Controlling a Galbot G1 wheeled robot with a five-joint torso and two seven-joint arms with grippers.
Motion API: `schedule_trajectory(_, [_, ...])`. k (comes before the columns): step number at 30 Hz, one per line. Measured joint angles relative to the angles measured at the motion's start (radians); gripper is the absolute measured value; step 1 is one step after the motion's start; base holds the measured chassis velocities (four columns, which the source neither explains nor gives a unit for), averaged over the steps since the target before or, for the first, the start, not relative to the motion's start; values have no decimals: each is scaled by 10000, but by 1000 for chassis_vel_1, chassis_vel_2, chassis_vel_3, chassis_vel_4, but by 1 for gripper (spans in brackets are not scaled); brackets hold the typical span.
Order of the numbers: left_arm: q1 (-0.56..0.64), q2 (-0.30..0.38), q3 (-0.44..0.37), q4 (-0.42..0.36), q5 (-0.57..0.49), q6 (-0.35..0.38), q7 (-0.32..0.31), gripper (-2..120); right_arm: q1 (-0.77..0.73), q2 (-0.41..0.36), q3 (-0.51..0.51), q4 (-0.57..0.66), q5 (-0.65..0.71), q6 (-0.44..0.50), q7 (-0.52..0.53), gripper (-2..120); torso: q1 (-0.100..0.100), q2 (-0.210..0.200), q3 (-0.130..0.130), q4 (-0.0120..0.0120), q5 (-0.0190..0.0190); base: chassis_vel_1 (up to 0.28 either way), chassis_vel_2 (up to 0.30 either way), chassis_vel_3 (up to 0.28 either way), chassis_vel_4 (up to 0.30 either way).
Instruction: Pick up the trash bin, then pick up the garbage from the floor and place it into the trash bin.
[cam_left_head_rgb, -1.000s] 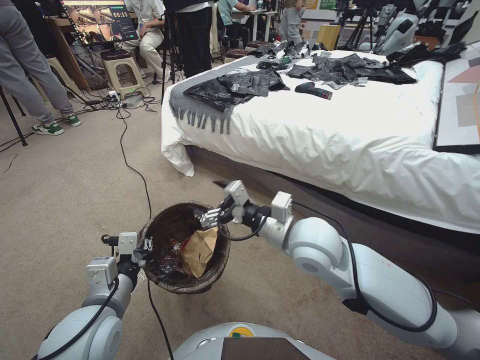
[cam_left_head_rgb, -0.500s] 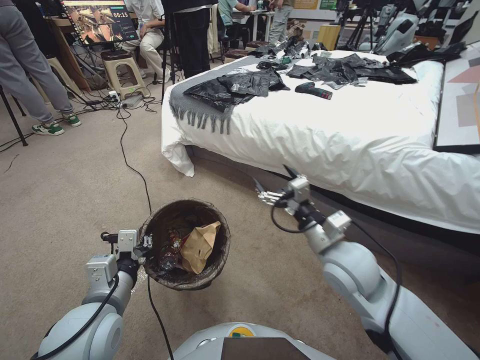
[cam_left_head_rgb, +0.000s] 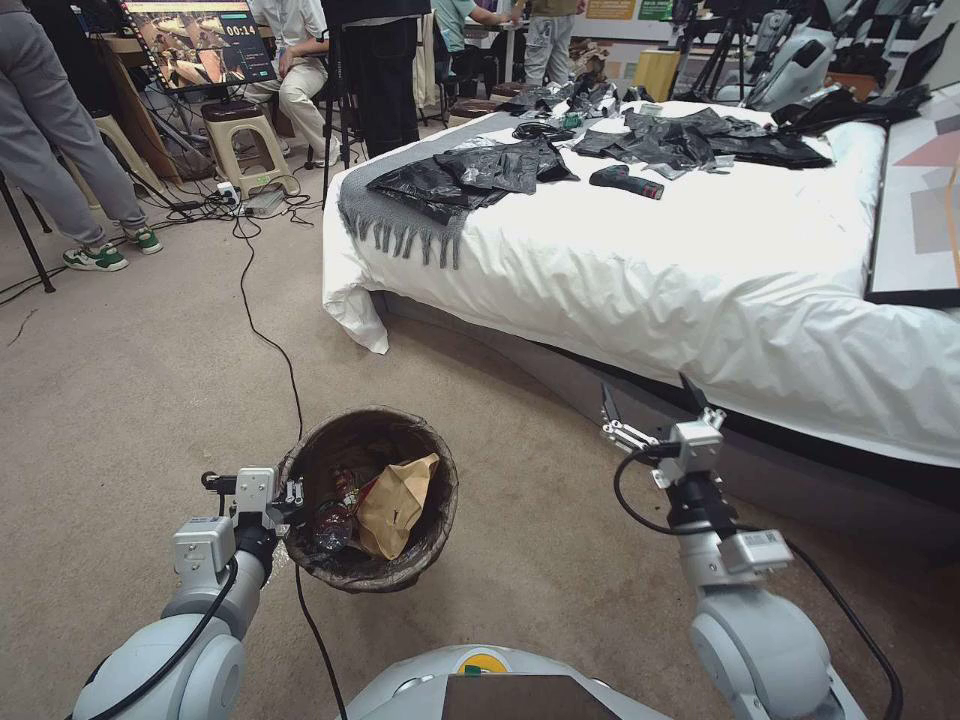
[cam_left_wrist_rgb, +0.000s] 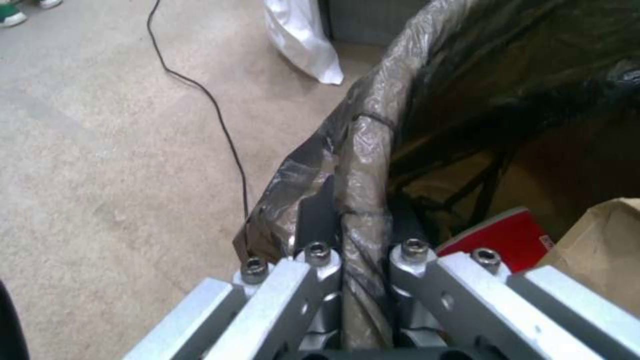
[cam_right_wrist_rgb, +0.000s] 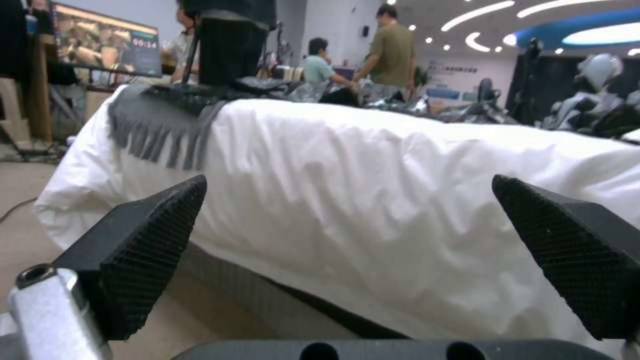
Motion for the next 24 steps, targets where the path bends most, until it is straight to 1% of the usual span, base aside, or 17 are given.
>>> schedule_trajectory(3, [115, -27, 0, 0, 133, -48, 102, 2, -266, 339, 442, 50, -75, 250, -367, 100, 0, 0, 0, -1, 1, 0, 0, 0, 0])
schedule_trajectory(7, [227, -94, 26, 0, 357, -58, 230, 2, -467, 572, 811, 116, 19, 355, -540, 100, 0, 0, 1, 0, 1, 0, 0, 0, 0])
schedule_trajectory(24, [196, -269, -22, 0, 469, -63, 278, 2, -424, 633, 809, -70, 121, 347, -537, 100, 0, 0, 1, 0, 3, 0, 0, 0, 0])
